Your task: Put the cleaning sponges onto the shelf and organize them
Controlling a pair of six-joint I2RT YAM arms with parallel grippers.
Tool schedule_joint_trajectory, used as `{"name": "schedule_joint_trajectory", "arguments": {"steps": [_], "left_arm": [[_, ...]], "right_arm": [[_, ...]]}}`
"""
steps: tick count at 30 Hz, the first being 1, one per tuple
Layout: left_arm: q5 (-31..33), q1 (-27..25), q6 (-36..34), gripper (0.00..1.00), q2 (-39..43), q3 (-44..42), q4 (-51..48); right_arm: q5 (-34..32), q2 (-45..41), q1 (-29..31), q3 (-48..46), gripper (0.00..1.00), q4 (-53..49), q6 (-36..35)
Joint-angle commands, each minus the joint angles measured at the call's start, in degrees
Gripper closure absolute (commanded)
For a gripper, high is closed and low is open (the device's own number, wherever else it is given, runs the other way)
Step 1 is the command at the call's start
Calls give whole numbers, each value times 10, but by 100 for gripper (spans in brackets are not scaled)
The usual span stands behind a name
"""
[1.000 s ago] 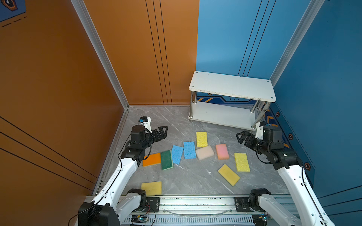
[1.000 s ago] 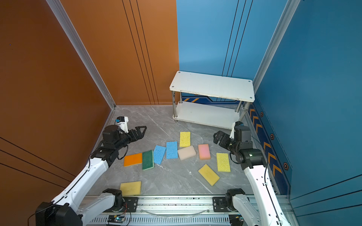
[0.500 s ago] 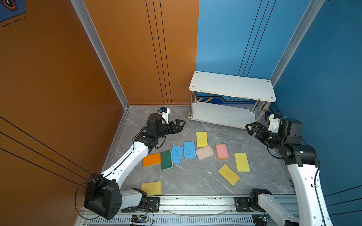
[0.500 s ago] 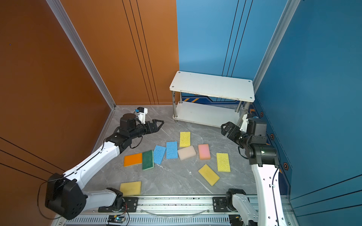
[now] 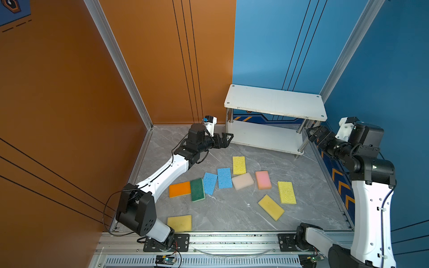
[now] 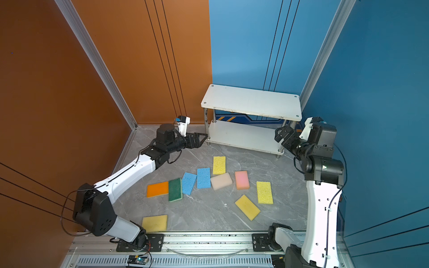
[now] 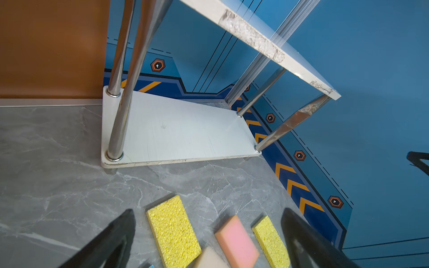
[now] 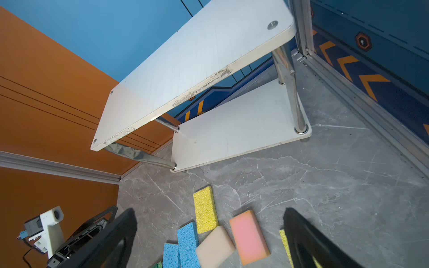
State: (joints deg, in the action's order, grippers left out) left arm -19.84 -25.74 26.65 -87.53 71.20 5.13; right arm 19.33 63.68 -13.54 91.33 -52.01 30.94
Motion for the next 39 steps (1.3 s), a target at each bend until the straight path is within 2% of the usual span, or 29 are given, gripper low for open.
{"name": "schedule_joint_trajectory", "arguments": {"steps": [1,4,8,14,19,24,27,39], "left_arm": [[-23,10,-23,2,-7,37,21],[-62,28,-4,2,-21,67,34],[-83,58,31,2,-29,97,52],[-123,88,76,2,-81,171,62],[-144,98,112,2,-131,234,69],[-163,112,150,2,-194,318,69],[-173,124,175,2,-231,366,69],[-207,103,205,2,-338,479,68]], "right_arm": [[-25,34,-25,38,0,-10,-1],[-17,62,-57,54,0,-1,6],[-33,100,-86,95,0,-2,-3],[-58,160,-96,131,0,8,-15],[-3,221,-99,151,0,33,-20],[-1,275,-102,186,0,40,-26],[22,302,-101,199,0,55,-26],[51,369,-92,257,0,66,-47]]}}
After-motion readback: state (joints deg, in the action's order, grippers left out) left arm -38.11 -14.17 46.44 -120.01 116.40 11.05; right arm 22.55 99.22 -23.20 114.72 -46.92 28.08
